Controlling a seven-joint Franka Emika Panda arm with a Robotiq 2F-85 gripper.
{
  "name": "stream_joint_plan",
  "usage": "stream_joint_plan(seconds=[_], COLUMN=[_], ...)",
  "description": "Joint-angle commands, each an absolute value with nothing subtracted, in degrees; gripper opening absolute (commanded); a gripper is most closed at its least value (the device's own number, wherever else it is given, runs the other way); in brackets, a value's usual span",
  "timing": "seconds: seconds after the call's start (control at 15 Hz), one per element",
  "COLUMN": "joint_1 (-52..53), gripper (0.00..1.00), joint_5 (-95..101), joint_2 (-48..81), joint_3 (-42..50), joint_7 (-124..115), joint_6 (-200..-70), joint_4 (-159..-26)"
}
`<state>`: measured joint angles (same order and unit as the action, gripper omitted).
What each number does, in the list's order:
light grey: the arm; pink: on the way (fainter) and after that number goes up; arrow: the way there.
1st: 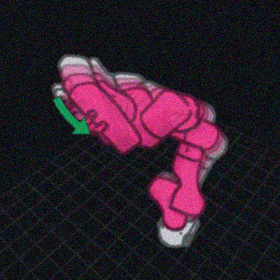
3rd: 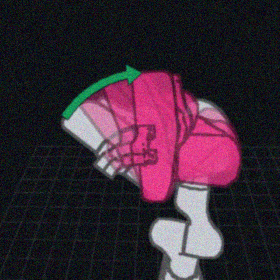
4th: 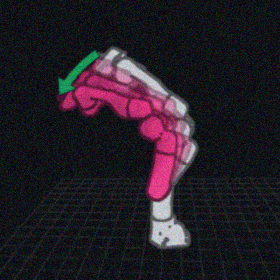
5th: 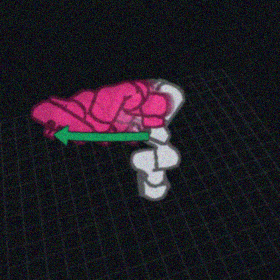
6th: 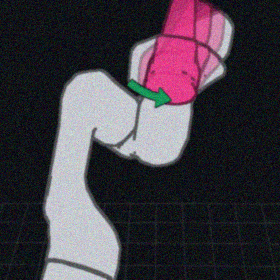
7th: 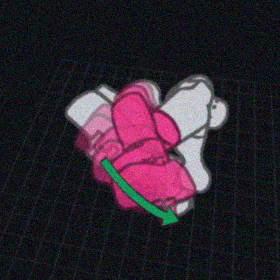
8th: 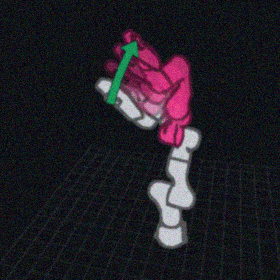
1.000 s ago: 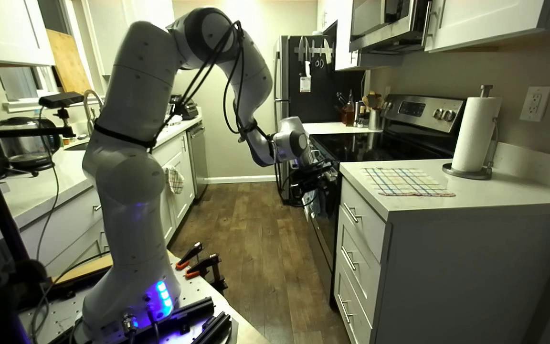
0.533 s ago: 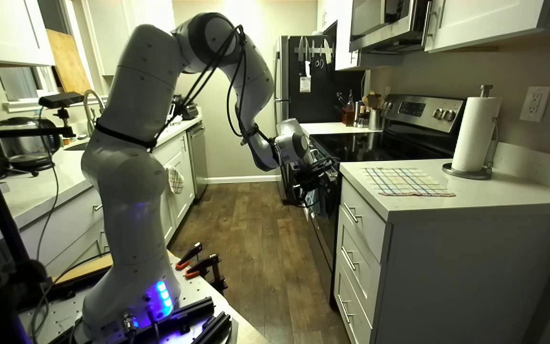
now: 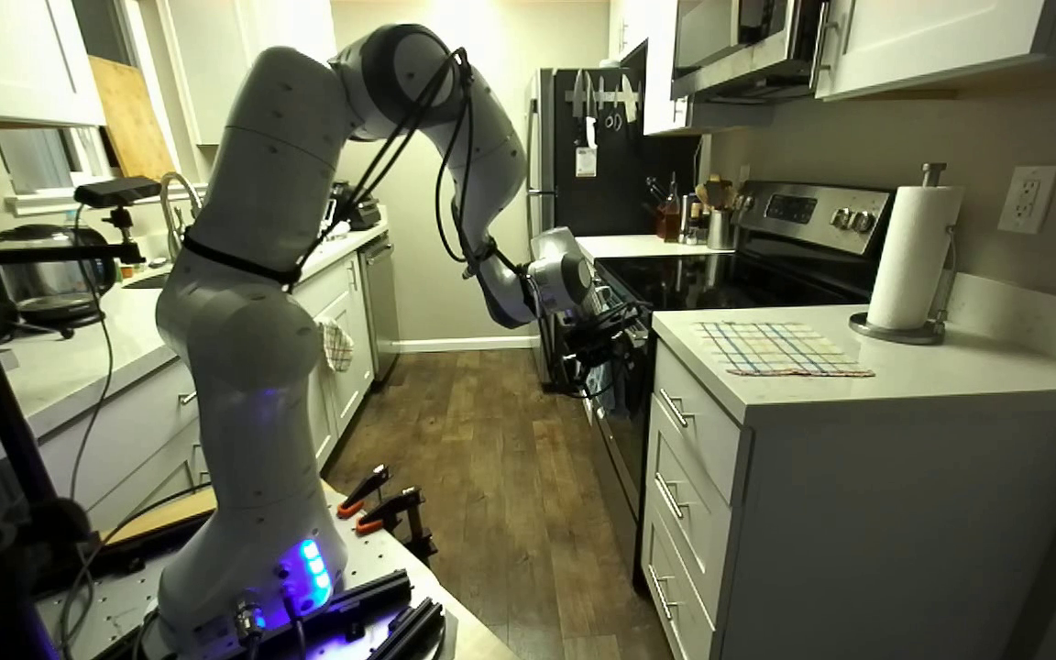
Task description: Open the drawer
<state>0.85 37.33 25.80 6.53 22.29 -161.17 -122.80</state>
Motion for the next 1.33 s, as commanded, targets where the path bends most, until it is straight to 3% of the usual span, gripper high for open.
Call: stream_joint_plan(seconds=[0.0, 1.27], joint_1=[2.97, 18.45], gripper=[1.0, 1.0], joint_5=[42.88, 56.6], joint_2=[28.85, 49.83], joint_3=[9.75, 30.53], joint_7=[18.43, -6.94], joint_6=[-162.79, -169.35], joint_4=[-120.2, -101.93])
